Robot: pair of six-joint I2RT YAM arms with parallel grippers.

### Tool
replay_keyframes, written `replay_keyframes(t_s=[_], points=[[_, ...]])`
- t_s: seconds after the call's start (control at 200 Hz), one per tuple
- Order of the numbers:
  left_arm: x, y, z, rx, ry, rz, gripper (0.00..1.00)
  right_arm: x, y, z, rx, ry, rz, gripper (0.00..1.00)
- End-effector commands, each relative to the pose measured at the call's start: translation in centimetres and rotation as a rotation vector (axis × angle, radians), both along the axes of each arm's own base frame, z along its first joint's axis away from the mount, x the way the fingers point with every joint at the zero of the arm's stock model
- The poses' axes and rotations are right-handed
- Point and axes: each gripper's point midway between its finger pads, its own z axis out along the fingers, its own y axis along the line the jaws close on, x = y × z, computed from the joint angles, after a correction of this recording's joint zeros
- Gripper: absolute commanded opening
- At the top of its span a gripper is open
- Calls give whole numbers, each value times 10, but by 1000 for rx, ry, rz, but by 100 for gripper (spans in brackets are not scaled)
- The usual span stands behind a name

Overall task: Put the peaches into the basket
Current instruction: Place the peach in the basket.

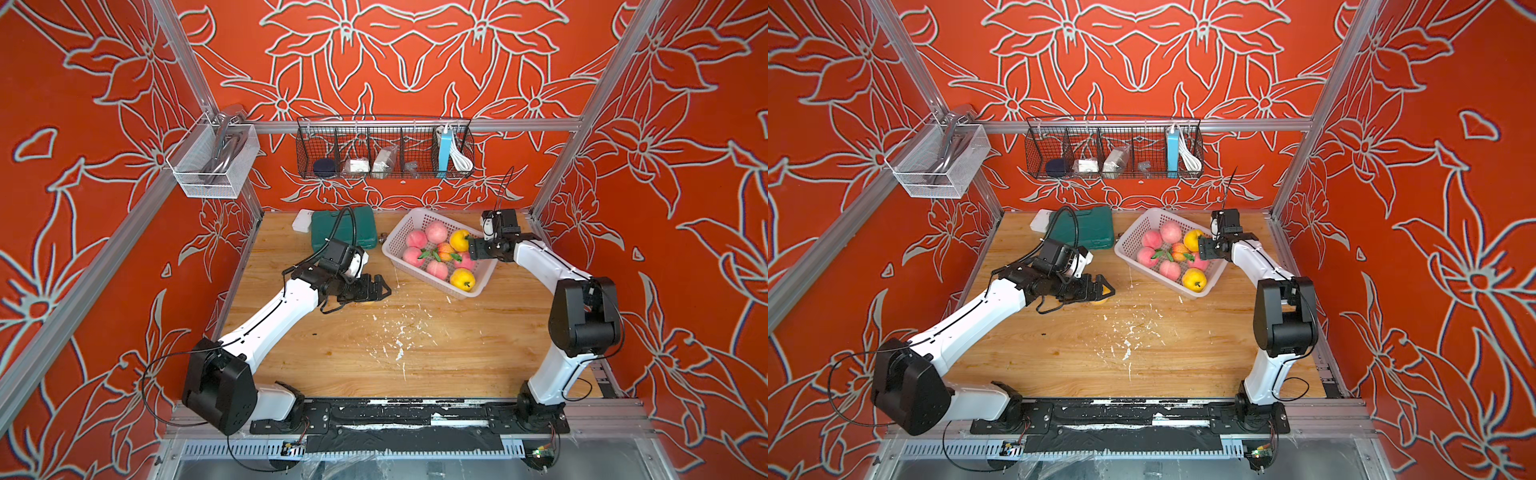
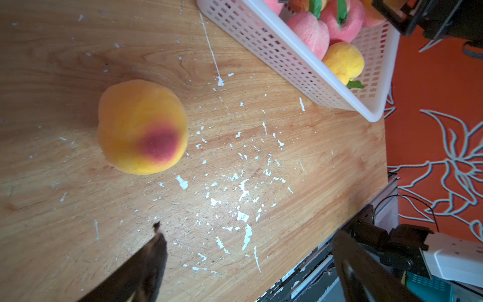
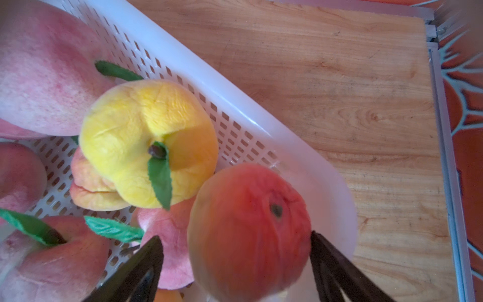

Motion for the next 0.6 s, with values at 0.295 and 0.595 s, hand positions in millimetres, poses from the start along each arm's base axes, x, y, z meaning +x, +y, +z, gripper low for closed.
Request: replay_keyframes(t_s=[0.295, 0.595], points=[[9, 19, -17, 120, 19, 40, 93, -30, 2, 38, 51, -39, 14, 93], [31, 24, -9, 224, 18, 24, 94, -71, 34, 56, 164, -58, 90, 92]])
